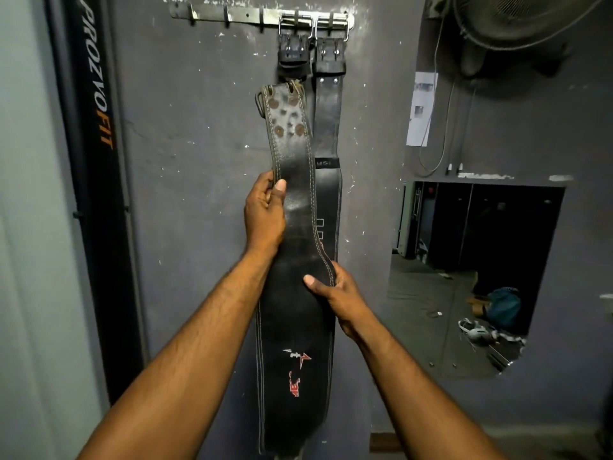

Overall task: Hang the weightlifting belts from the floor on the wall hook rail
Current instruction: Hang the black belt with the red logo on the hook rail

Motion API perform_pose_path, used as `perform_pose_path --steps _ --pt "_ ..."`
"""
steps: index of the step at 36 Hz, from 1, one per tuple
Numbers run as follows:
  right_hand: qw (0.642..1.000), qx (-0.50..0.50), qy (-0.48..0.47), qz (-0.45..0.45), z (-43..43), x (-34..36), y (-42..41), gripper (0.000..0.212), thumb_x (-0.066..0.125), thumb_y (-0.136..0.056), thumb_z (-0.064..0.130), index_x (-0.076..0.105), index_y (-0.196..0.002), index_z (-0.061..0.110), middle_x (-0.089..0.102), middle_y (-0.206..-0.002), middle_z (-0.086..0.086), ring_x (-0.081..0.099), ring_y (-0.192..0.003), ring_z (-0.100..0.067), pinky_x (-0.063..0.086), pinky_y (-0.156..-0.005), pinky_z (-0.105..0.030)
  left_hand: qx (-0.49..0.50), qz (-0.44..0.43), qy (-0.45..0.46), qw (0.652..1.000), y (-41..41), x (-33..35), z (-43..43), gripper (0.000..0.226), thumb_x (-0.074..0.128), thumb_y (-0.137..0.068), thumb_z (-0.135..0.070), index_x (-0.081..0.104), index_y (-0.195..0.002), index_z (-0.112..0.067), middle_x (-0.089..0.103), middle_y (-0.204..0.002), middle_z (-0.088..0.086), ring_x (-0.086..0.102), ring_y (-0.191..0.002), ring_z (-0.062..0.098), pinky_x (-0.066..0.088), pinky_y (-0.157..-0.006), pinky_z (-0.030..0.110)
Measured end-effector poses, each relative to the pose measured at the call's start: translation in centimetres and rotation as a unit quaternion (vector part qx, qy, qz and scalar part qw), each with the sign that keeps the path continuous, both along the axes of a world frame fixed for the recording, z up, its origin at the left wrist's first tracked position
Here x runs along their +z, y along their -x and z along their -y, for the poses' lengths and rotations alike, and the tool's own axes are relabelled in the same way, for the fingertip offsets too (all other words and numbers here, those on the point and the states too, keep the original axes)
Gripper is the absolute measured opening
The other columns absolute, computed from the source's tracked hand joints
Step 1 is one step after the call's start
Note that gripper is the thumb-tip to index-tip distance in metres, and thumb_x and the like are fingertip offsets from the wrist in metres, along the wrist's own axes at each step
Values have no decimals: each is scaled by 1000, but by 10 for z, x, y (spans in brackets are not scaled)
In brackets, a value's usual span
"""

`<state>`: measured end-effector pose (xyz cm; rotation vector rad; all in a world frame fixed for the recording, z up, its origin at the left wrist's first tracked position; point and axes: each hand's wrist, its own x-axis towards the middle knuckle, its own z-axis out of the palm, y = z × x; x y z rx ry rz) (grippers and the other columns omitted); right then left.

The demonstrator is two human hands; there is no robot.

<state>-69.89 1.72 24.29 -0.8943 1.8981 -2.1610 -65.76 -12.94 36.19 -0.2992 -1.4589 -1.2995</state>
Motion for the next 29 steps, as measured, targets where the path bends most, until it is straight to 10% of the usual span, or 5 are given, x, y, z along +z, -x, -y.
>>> perform_pose_path --steps 7,22,29 --pt "997 63 -26 35 -16 -8 -1 51 77 -87 15 55 -131 25 72 -121 -1 71 -110 -16 60 -87 -31 -14 8 -16 1000 5 7 -3 20 53 -100 -16 63 -116 -23 70 -108 1 65 -97 12 52 -90 30" --pt "1000 -2 -14 13 -20 -27 5 47 81 -83 23 59 -125 26 73 -120 -5 72 -110 -22 59 -95 -44 -17 2 -37 999 9 37 -5 18 53 -101 -13 61 -116 -21 66 -97 -12 61 -86 -4 49 -87 17" --pt "999 22 -38 33 -17 -38 2 64 83 -81 29 51 -137 27 70 -126 -1 69 -114 -18 58 -96 -37 -20 31 -19 999 2 44 -6 28 53 -101 -17 62 -127 -9 70 -118 6 65 -107 14 51 -99 28"
